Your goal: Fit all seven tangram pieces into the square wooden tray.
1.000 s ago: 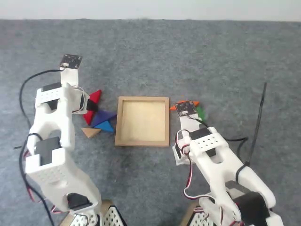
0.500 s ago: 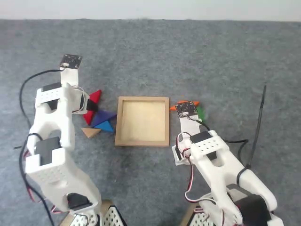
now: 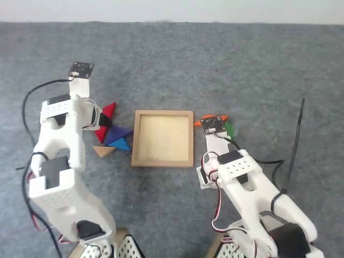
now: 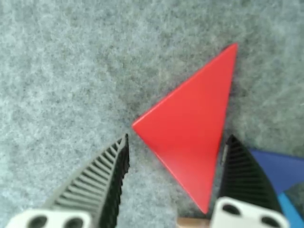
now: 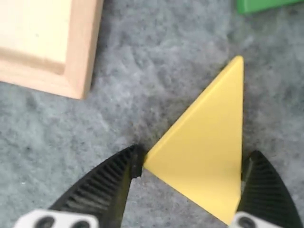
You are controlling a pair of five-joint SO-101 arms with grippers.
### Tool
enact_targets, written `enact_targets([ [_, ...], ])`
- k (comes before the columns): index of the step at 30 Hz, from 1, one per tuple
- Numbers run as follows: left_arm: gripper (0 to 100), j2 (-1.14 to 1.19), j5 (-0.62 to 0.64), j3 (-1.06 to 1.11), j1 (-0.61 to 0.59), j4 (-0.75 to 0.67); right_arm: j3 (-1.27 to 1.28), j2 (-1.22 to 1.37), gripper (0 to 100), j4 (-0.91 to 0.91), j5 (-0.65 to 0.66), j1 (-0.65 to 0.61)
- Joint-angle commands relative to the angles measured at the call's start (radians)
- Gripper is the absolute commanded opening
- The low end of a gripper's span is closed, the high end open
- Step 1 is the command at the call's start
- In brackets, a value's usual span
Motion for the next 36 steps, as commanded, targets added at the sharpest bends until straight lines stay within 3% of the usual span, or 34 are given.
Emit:
enact_targets([
  [1, 30, -0.072, -0.008, -0.004, 0.002, -0.014, -0.003, 0.025, 32.8, -0.002, 0.015, 0.018],
  [24, 30, -0.072, -0.008, -0.004, 0.002, -0.014, -0.014, 0.025, 32.7, 0.008, 0.173, 0.054],
  [30, 30, -0.072, -0.008, -0.002, 0.002, -0.014, -0.021, 0.025, 20.8, 0.002, 0.213, 0.056],
  [36, 30, -0.072, -0.008, -0.002, 0.002, -0.014, -0.021, 0.025, 25.0, 0.010, 0.215, 0.061],
])
